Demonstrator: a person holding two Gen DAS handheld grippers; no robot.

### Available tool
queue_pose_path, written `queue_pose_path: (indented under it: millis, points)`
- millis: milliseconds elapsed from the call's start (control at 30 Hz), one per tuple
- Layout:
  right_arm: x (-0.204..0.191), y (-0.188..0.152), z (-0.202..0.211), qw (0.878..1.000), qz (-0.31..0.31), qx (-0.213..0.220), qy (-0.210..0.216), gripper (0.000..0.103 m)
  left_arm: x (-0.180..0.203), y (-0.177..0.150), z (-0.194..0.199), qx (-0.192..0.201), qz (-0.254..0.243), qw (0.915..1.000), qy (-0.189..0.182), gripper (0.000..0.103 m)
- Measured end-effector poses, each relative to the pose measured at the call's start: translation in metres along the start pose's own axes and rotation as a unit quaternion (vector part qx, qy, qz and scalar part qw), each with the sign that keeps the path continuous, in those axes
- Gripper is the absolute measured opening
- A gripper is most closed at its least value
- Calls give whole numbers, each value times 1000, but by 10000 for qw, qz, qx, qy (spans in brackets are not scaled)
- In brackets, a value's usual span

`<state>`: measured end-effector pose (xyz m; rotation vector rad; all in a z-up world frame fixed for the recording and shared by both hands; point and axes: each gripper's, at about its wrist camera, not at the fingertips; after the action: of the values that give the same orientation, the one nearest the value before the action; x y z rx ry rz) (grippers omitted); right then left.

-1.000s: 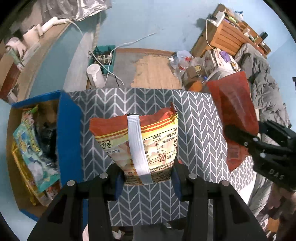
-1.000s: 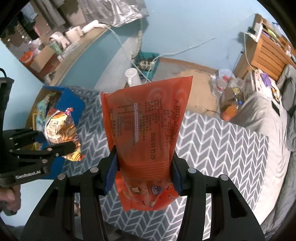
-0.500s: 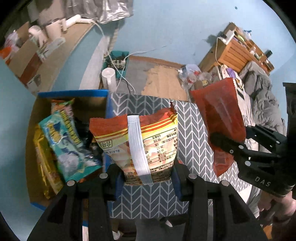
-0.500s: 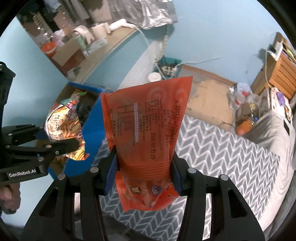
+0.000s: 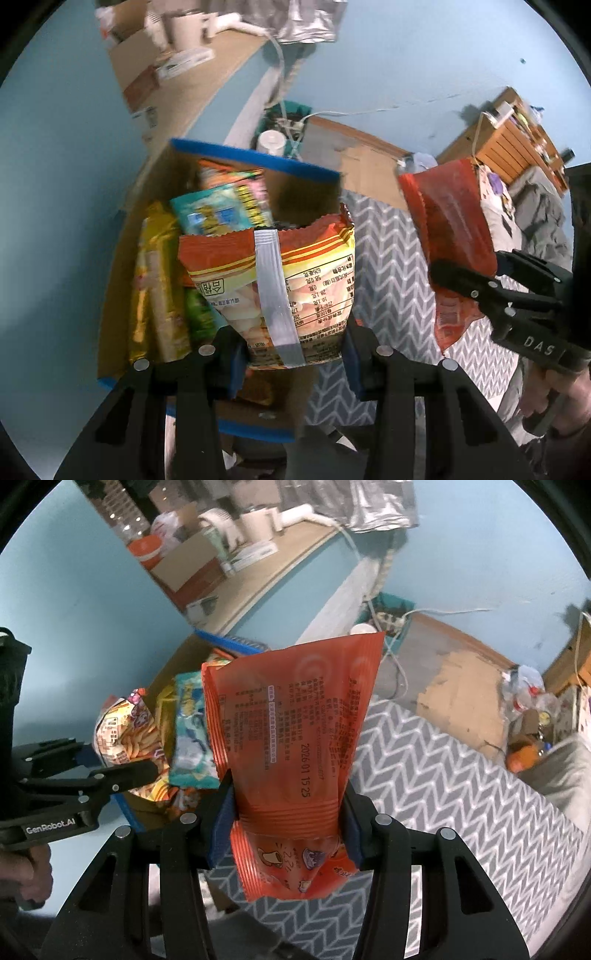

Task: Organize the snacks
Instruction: 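Carry the striped bag and red packet with both tools over the box, then open both tools to drop the striped bag and red packet into the box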

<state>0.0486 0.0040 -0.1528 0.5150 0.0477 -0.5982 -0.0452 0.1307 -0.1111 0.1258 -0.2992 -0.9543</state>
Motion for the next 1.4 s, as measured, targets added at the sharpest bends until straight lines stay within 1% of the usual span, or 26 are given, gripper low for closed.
queue_pose_path:
  millis: [100, 200, 400, 633, 800, 900, 967, 1033, 1133, 1200, 1333, 1400]
  points:
    - [-11, 10, -11, 9999, 53, -48, 106, 49, -21, 1, -4, -7, 127, 9999, 72, 44]
    - [-23, 22, -24, 9997, 106, -128, 180, 49, -41, 1, -10, -110, 314, 9994, 40, 44]
    - [-47, 42, -41, 9992, 195, -211, 295, 49, -65, -3, -22, -210, 475, 9986, 95, 44]
    - [-73, 54, -65, 9980, 266, -374, 444, 49, -88, -4, -30, -315, 568, 9978, 127, 44]
    - [-88, 55, -76, 9967, 381, -500, 516, 50, -103, -5, -28, -236, 714, 9971, 113, 44]
    - [-95, 55, -81, 9959, 425, -553, 570, 51, -112, -7, -26, -233, 844, 9961, 81, 49]
    - [-99, 55, -85, 9953, 448, -594, 618, 55, -115, -7, -23, -211, 901, 9957, 68, 60]
    - [-100, 57, -87, 9948, 446, -621, 675, 55, -118, -8, -18, -153, 936, 9954, 104, 65]
    - [-103, 58, -81, 9949, 487, -539, 694, 55, -121, -10, -13, -120, 964, 9951, 160, 65]
    - [-101, 59, -75, 9954, 465, -464, 698, 61, -123, -11, -10, -125, 1012, 9946, 181, 65]
    - [-98, 58, -62, 9967, 427, -351, 594, 62, -124, -12, 0, -84, 1089, 9938, 204, 65]
    - [-96, 58, -55, 9976, 436, -296, 449, 68, -125, -12, 3, -41, 1099, 9938, 185, 66]
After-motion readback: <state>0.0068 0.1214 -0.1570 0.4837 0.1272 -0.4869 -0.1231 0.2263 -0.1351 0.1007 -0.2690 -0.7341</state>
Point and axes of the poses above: each gripper's, at about its wrist camera, not at the fingertips, and z roughly against the way its jaws point, x to its right, y to its top, and after that the axes turned 11 degrees about z, right-handed
